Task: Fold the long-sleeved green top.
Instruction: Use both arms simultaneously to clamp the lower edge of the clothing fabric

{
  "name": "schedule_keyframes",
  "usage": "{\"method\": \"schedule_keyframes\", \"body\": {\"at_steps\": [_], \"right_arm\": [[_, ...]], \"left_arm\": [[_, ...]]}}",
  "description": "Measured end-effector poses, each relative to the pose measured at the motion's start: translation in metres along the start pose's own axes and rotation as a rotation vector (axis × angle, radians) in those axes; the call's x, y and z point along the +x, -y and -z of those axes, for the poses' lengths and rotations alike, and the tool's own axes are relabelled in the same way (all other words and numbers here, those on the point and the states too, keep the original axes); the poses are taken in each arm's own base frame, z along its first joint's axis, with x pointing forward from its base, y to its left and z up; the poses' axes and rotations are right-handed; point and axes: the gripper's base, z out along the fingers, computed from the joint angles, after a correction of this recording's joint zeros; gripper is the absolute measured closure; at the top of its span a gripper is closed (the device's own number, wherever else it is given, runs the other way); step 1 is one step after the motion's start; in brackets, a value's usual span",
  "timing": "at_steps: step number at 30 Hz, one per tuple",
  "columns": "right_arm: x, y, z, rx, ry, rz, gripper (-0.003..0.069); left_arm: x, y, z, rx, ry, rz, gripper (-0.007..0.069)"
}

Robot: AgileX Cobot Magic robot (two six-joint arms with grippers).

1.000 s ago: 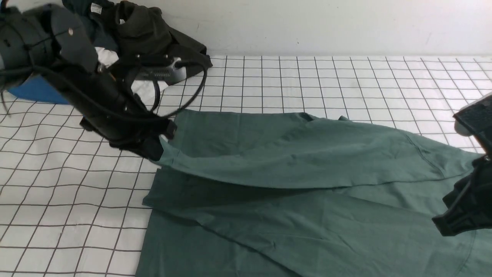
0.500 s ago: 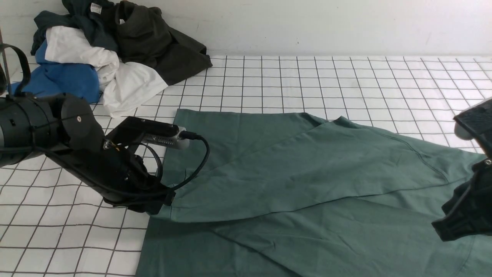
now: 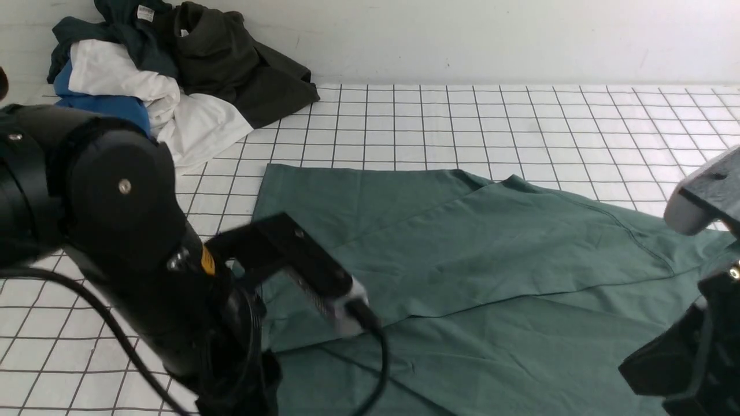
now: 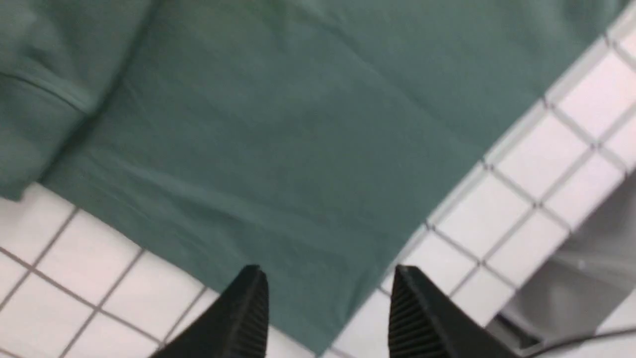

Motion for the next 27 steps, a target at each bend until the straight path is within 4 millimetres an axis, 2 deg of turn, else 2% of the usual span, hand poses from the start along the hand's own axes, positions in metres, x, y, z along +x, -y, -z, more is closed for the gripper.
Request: {"method": "schedule_keyframes", "body": {"at_steps": [4,5,8,11,16,18,20,21,27], "right_arm": [[0.008,-0.015,0.015,-0.025,0.051,0.068,0.0673],[0.009,-0.015,0.016,-0.025,0.056,0.070,0.0673],[0.013,-0.016,0.023,-0.002,0.076,0.093,0.0673],[0.014,-0.014,0.024,0.024,0.075,0.105,0.0673],[0.015,-0.013,0.024,0.032,0.075,0.109,0.0673],[0.015,-0.013,0.025,0.032,0.076,0.109,0.0673],[0.015,-0.013,0.025,0.032,0.075,0.109,0.0673],[0.016,-0.013,0.023,0.031,0.066,0.108,0.0673],[0.026,-0.011,0.009,0.026,0.011,0.099,0.0673]], "left_arm": [[0.018,0.022,-0.026,-0.010,-0.150,-0.141,0.0348],[0.019,0.023,-0.027,-0.010,-0.158,-0.150,0.0349],[0.044,0.026,-0.056,0.014,-0.287,-0.233,0.0349],[0.054,0.022,-0.072,-0.002,-0.312,-0.297,0.0349],[0.061,0.016,-0.095,-0.025,-0.320,-0.331,0.0323],[0.061,0.011,-0.106,-0.059,-0.322,-0.362,0.0274],[0.059,0.009,-0.109,-0.077,-0.316,-0.375,0.0256],[0.056,0.005,-0.114,-0.105,-0.302,-0.394,0.0224],[0.054,0.003,-0.119,-0.109,-0.318,-0.403,0.0198]]}}
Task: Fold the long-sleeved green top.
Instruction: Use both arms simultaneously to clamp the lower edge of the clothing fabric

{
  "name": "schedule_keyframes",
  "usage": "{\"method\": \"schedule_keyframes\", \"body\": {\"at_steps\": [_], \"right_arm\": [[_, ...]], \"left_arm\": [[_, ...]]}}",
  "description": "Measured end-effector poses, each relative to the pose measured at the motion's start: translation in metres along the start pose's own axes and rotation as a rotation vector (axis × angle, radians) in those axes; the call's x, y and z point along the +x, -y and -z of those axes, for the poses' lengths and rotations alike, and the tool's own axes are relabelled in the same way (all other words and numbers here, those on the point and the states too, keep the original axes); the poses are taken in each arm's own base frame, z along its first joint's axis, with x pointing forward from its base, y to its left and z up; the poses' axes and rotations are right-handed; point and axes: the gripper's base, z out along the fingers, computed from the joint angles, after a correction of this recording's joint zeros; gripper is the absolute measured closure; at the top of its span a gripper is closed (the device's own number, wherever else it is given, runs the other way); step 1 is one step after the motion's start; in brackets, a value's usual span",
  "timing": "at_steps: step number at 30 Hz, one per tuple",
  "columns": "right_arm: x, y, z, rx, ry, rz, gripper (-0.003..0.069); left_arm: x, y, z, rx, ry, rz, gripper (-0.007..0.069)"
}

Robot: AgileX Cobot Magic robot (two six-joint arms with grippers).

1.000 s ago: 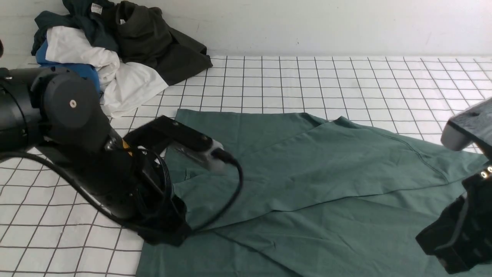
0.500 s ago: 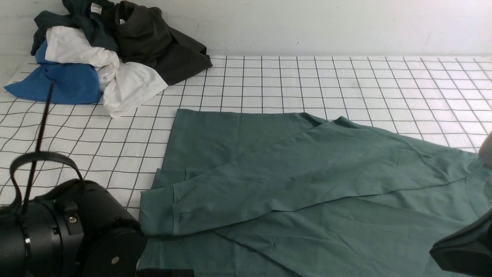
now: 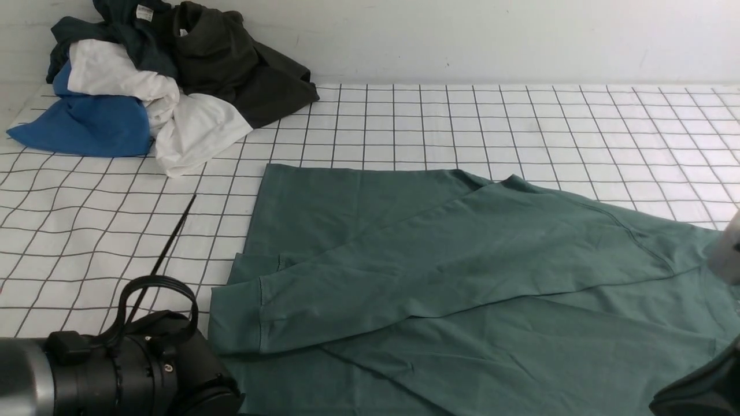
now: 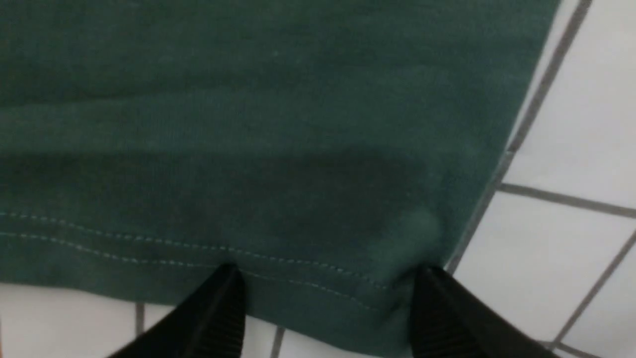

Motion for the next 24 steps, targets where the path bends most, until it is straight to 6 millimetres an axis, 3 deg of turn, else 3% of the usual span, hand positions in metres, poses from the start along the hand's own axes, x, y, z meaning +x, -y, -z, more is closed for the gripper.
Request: {"method": "schedule_keyframes", "body": {"at_steps": [3,6,11,13,15,24], "right_arm": [[0.005,0.000,-0.007,-0.005,-0.029,-0.004,0.0673],[0.007,0.000,-0.009,-0.004,-0.038,-0.003,0.0673],[0.007,0.001,-0.009,-0.003,-0.037,0.001,0.0673],[0.007,0.001,-0.009,-0.002,-0.037,0.003,0.0673],[0.007,0.000,-0.008,-0.002,-0.036,0.004,0.0673],[0.008,0.003,-0.008,0.025,-0.040,0.020,0.0673]], "left_arm": [[0.000,0.000,-0.001,0.001,-0.003,-0.001,0.0203],[0.000,0.000,-0.001,0.003,-0.004,0.000,0.0260],[-0.001,0.000,-0.001,0.001,0.000,0.001,0.0428],[-0.003,-0.002,0.001,-0.007,0.008,0.011,0.0558],[-0.005,-0.004,0.003,-0.005,0.003,0.029,0.0602],[-0.022,-0.018,0.042,-0.003,-0.019,0.124,0.0619]]}}
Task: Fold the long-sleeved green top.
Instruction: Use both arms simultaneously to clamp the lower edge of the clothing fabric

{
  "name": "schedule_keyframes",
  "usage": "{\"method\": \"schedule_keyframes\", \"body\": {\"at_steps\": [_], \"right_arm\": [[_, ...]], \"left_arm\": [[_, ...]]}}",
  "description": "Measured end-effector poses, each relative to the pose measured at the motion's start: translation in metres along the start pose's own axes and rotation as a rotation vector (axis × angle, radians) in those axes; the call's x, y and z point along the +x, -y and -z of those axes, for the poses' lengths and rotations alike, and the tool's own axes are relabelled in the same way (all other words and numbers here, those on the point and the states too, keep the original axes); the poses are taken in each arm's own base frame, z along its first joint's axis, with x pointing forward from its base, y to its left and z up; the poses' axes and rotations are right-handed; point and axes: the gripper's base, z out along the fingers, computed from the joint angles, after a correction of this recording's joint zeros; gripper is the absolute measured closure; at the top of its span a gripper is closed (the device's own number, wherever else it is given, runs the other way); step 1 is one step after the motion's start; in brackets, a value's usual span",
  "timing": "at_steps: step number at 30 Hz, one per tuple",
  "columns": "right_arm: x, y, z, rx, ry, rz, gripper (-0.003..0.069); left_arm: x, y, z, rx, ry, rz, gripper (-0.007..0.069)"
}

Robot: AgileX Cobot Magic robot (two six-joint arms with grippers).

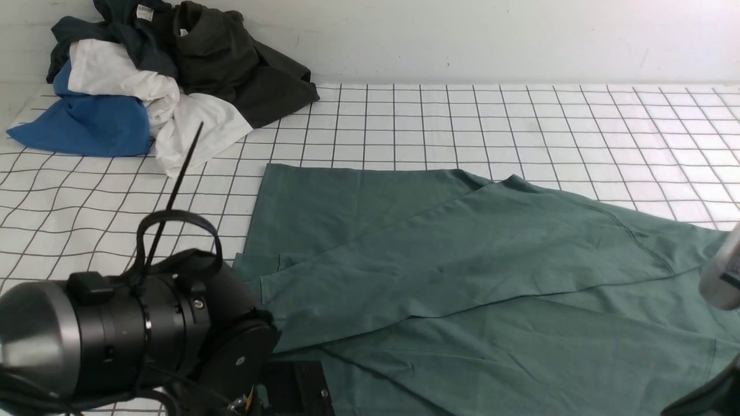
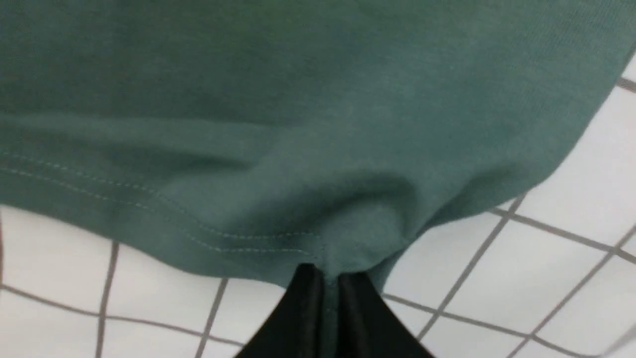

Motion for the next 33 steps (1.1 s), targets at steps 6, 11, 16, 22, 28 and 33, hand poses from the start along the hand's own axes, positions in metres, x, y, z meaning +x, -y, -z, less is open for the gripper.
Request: {"method": "schedule_keyframes", "body": {"at_steps": [6,11,16,22,28,33], "right_arm": [[0.001,0.005,0.000,0.050,-0.012,0.022,0.0673],[0.009,0.012,-0.008,0.126,-0.062,0.056,0.0666],[0.034,0.019,-0.040,0.181,-0.215,0.043,0.0582],[0.045,0.032,-0.077,0.284,-0.328,-0.016,0.0287],[0.036,0.045,-0.109,0.334,-0.425,0.000,0.0158],[0.033,0.062,-0.143,0.309,-0.458,-0.088,0.0154]], "left_arm": [[0.013,-0.010,0.012,0.025,-0.026,0.067,0.0619],[0.032,-0.026,0.021,0.054,0.033,0.194,0.0619],[0.038,-0.026,0.027,0.066,0.061,0.204,0.0619],[0.038,-0.025,0.028,0.072,0.073,0.200,0.0619],[0.036,-0.025,0.028,0.070,0.087,0.201,0.0619],[0.036,-0.025,0.028,0.074,0.089,0.203,0.0619]]}}
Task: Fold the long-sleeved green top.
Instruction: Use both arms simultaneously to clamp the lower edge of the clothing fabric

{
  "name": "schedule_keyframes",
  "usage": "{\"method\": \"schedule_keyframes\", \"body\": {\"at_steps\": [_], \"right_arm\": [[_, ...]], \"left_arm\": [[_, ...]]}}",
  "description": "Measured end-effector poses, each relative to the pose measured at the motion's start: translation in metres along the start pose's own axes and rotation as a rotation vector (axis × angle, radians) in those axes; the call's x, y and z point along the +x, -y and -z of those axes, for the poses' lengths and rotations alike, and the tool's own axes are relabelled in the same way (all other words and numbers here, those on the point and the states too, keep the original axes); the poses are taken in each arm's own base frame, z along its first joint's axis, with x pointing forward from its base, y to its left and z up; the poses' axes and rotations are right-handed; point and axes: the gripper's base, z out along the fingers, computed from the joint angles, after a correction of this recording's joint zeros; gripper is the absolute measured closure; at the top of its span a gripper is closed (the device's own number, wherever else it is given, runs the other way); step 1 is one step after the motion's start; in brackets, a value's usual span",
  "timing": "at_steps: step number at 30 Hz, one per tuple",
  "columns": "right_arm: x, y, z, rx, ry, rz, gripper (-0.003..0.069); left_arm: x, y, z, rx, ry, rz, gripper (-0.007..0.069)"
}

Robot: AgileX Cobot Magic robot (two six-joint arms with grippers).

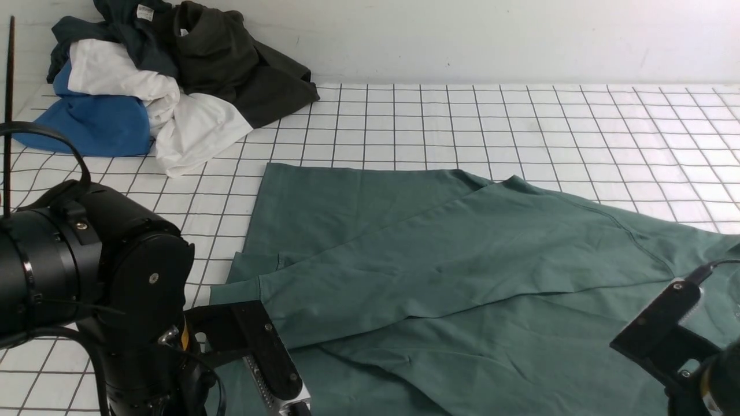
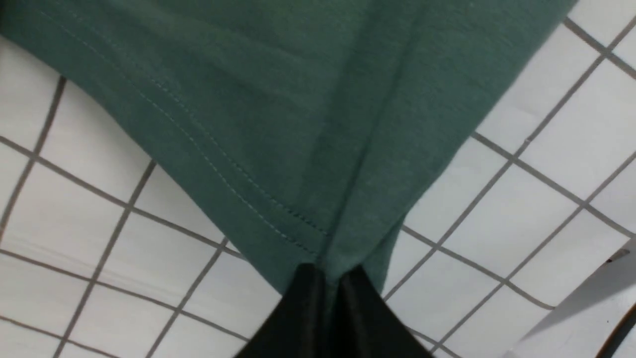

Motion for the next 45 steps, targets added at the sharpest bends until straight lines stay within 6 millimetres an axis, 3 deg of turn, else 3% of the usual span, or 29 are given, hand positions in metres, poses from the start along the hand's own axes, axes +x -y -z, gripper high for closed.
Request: {"method": "schedule_keyframes", "body": {"at_steps": [5,17,22,26,30,33,39,45], "right_arm": [[-0.008,0.008,-0.014,-0.012,-0.040,-0.006,0.0192],[-0.014,0.003,-0.032,-0.080,-0.134,0.127,0.0265],[-0.015,0.001,-0.033,-0.100,-0.143,0.119,0.0399],[-0.015,0.001,-0.032,-0.108,-0.139,0.109,0.0609],[-0.016,0.005,-0.024,-0.079,-0.114,0.121,0.0666],[-0.022,0.015,-0.004,-0.041,-0.066,0.110,0.0672],[-0.033,0.041,0.028,-0.029,-0.029,-0.016,0.0673],[-0.024,0.037,0.037,-0.124,-0.042,-0.231,0.0673]], "left_arm": [[0.000,0.001,0.000,0.011,0.005,0.004,0.0619],[-0.001,0.002,0.000,0.021,0.012,-0.009,0.0619],[-0.001,0.002,0.000,0.021,0.012,-0.009,0.0619],[-0.001,0.002,0.000,0.023,0.013,-0.008,0.0619],[-0.001,0.002,0.001,0.021,0.014,-0.008,0.0619],[0.000,0.000,0.006,0.010,0.035,-0.002,0.0619],[-0.002,-0.022,0.030,-0.025,0.125,0.081,0.0619],[-0.001,-0.025,0.033,0.004,0.139,0.112,0.0619]]}}
